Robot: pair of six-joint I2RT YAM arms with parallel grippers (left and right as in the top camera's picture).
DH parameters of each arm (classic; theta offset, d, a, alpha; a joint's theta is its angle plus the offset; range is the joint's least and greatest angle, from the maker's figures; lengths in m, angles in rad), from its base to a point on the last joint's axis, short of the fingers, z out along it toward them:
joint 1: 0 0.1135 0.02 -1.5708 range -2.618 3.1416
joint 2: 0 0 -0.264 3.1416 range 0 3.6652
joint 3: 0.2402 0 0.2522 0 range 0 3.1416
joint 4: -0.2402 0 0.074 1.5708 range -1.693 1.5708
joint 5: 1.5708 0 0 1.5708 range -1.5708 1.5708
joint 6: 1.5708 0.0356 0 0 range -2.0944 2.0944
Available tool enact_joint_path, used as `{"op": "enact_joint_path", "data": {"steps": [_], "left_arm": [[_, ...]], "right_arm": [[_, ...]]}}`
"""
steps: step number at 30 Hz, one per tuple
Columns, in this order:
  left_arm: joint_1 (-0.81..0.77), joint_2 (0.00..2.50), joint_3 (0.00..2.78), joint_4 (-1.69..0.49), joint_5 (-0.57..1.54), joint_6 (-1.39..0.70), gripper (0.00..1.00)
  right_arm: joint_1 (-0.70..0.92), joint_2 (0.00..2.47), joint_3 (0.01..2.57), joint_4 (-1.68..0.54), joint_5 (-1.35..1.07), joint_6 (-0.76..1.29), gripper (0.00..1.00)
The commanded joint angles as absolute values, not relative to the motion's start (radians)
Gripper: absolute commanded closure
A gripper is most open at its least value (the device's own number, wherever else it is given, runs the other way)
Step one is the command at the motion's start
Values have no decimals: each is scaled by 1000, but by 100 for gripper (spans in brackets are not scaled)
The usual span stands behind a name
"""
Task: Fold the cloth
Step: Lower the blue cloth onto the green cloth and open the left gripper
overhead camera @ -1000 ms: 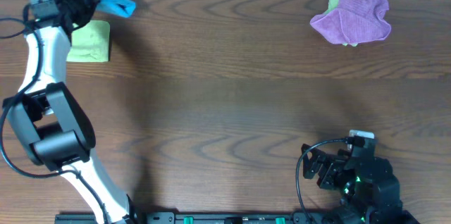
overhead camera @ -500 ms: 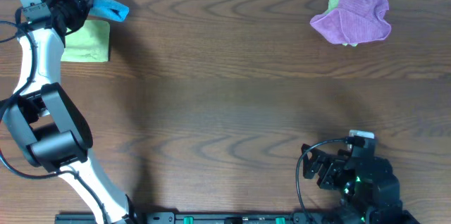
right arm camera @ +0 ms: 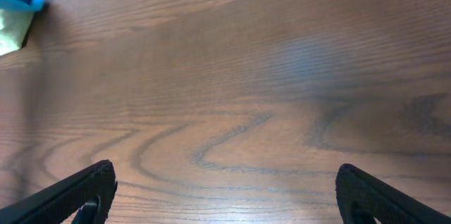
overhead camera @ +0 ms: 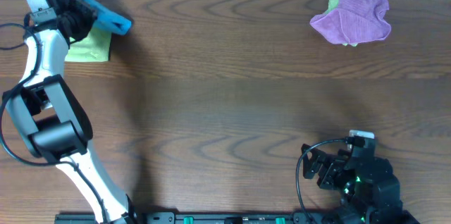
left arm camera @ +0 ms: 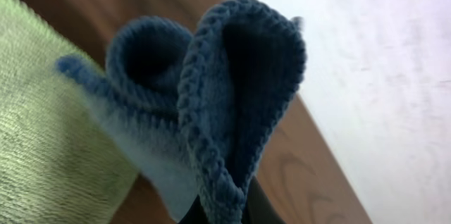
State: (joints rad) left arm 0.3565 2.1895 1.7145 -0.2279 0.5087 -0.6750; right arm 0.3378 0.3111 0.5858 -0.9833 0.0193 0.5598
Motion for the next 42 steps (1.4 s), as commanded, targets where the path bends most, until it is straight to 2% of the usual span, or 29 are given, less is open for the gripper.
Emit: {"op": "enact_joint_path", "data": {"steps": [1,14,24,26,30,31,35,42], "left_arm": [[373,2196,1739,-231,474,-649,94],[509,2196,1739,-238,461,-623,94],[515,2196,1739,-275,464,-579,93],[516,2196,1739,-283,464,-578,80],[518,2196,1739,-300,471,-566,36],[519,2196,1739,-302,472,-559,27],[527,2196,1739,-317,492,-546,5],[574,2161,1739,-379,537,-527,4]], "right_arm": [[327,305,582,-985,30,572,1],[327,305,582,-985,30,572,1],[327,305,582,-985,30,572,1],[327,305,582,-985,30,571,1],[327,305,582,-985,30,572,1],[327,305,582,-985,30,572,1],[327,305,582,-985,30,572,1],[327,305,582,-985,30,572,1]]}}
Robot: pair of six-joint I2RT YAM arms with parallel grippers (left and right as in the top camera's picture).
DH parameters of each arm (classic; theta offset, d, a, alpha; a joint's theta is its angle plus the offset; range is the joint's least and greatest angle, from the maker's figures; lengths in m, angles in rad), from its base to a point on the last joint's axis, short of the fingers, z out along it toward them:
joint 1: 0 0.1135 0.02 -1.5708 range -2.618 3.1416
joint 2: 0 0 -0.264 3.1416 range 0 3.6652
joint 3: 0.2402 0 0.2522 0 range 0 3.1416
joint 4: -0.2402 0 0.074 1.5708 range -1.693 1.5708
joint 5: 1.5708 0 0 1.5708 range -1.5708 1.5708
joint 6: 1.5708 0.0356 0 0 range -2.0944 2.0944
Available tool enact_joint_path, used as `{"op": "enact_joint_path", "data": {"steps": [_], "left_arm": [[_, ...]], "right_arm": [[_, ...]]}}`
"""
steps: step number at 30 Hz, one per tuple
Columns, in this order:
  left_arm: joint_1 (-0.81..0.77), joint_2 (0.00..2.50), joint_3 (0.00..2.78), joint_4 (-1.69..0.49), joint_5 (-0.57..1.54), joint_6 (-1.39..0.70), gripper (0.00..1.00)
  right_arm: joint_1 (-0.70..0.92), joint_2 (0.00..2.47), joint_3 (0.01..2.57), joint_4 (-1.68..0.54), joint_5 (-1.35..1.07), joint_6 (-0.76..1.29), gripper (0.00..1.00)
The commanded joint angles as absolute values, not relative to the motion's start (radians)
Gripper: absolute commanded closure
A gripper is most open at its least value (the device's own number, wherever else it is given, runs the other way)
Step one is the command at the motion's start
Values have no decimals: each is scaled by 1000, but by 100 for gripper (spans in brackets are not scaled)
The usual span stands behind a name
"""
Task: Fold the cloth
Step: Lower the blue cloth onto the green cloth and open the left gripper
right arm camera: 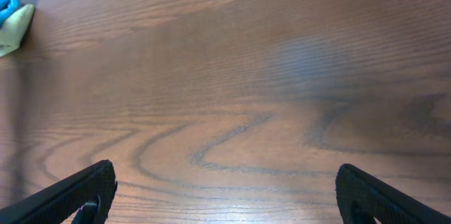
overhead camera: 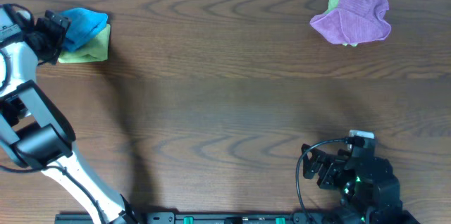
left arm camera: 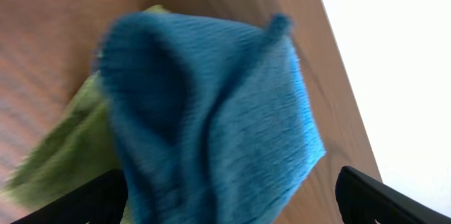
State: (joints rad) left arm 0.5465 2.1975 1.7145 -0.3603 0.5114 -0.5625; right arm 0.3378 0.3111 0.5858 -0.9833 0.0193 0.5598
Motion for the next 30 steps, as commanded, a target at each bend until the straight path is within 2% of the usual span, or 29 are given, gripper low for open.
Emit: {"op": "enact_joint_path", "data": {"steps": [1,7,17,30], "left_arm": [[578,2148,1739,-390,537,-513,5],[577,1977,1739,-553,521,-353,4],[471,1737,1739,-817,516,-281,5],[320,1654,1737,-1098,367,-187,5]], "right_arm": [[327,305,582,-985,30,572,1],[327,305,582,-985,30,572,1],[327,305,582,-985,30,572,1],[327,305,582,-985,30,572,1]]}}
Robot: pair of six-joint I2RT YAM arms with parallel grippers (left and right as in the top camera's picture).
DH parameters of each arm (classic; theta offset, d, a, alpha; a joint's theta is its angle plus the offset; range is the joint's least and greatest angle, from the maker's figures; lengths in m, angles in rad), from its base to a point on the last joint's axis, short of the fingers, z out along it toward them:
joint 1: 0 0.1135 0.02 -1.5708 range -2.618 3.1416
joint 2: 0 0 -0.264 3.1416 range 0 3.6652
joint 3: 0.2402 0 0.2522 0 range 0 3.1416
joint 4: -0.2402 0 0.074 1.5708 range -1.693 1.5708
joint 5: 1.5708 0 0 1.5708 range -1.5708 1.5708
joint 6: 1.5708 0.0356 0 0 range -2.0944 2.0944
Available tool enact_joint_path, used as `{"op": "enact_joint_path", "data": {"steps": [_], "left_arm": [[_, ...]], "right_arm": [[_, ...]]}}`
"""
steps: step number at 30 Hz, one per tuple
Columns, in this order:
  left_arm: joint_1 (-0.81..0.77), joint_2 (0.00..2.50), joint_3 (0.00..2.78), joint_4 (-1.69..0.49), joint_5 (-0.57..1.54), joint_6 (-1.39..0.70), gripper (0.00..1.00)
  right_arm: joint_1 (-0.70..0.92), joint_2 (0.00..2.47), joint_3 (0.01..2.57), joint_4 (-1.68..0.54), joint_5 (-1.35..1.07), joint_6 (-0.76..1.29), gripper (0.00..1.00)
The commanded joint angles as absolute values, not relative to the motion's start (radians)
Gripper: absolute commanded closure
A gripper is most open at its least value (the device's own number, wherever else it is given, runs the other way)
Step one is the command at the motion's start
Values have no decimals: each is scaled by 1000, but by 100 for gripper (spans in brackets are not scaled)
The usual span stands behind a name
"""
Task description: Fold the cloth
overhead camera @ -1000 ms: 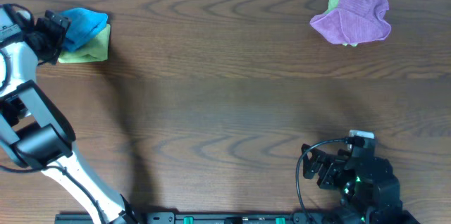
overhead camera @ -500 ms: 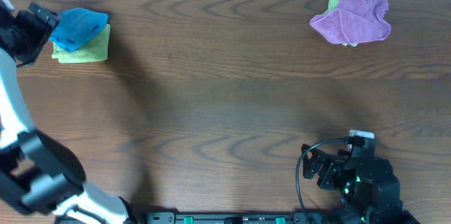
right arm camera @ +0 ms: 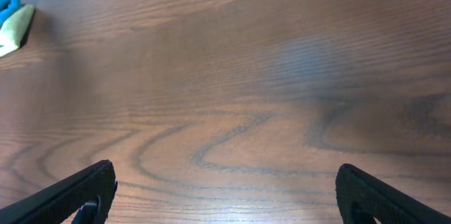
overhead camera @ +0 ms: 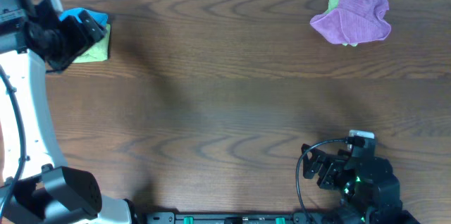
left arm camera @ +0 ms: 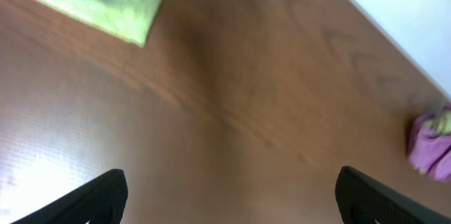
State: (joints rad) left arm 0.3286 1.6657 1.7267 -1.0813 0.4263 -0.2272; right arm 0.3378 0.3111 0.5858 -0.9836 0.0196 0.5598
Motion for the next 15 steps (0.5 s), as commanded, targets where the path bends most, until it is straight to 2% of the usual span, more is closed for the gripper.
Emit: {"op": "enact_joint_path", "data": {"steps": [1,7,15], "left_arm": [[320,1654,1737,-1097,364,-187,5],[311,1655,1737,-1156,360,-155,5],[194,1642,1684,-1141,331,-78,5]], "right_arm": [[327,305,582,-985,30,572,1],[327,305,582,-985,30,572,1],[327,305,582,-985,30,572,1]]}}
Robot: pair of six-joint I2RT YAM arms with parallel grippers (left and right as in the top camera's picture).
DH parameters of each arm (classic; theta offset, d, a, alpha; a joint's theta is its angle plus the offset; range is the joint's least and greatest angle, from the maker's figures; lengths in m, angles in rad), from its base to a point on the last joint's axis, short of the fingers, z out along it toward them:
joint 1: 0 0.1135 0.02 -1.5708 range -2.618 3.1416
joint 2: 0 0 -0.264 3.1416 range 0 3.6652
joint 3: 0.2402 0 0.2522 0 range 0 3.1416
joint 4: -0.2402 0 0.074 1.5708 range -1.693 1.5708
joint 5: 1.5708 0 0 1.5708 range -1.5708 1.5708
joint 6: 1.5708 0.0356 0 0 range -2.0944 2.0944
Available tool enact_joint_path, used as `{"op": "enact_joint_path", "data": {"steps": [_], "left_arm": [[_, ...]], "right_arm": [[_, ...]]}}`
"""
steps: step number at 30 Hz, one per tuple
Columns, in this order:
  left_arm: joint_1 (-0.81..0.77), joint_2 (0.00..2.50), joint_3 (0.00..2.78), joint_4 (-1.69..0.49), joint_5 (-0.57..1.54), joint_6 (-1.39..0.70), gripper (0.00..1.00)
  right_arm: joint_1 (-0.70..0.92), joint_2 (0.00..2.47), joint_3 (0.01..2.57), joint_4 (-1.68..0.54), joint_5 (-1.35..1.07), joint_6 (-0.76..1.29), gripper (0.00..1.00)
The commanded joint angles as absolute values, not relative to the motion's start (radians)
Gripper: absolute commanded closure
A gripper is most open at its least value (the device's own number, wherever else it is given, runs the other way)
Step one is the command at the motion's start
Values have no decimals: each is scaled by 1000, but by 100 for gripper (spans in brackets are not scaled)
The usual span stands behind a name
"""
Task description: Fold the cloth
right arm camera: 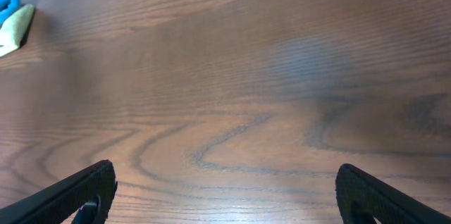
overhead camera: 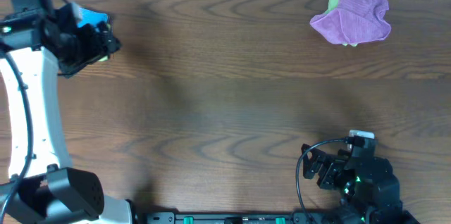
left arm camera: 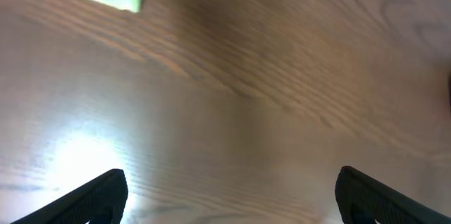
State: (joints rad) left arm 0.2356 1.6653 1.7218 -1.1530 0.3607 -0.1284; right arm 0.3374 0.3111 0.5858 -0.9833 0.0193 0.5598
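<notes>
A blue cloth (overhead camera: 92, 18) lies bunched on a folded green cloth at the far left of the table; the left arm covers most of both in the overhead view. My left gripper (overhead camera: 111, 43) hangs open just right of that pile, and its wrist view shows its fingertips (left arm camera: 95, 194) over bare wood with nothing between them. The blue cloth (right arm camera: 7, 1) and the green cloth (right arm camera: 17, 29) also show small in the right wrist view. My right gripper (overhead camera: 317, 168) rests open at the front right, with bare wood between its fingertips (right arm camera: 91, 189).
A crumpled purple cloth (overhead camera: 354, 17) lies on another green cloth (overhead camera: 334, 2) at the back right. The brown wooden table (overhead camera: 225, 111) ends at its far edge just behind both piles. The right arm's base and cables sit at the front edge.
My left gripper has shifted to the right, away from the blue and green pile. Only a corner of the green cloth remains in its wrist view. The right arm has not moved.
My left gripper was shut on the blue cloth, holding it above the green cloth at the far left. Then the blue cloth lay on the green one, with the gripper open beside it. Since then the open gripper has moved right of the pile.
</notes>
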Motion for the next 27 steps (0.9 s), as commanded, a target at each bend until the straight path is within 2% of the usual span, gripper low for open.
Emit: {"op": "enact_joint_path", "data": {"steps": [1,7,14,21,27], "left_arm": [[176,1628,1654,-1115,320,-78,5],[64,1406,1274,-769,303,-83,5],[52,1019,836,-499,262,-82,5],[52,628,545,-473,167,-81,5],[52,308,360,-581,77,-63,5]], "right_arm": [[327,305,582,-985,30,572,1],[327,305,582,-985,30,571,1],[327,305,582,-985,30,572,1],[327,305,582,-985,30,572,1],[327,305,582,-985,30,572,1]]}}
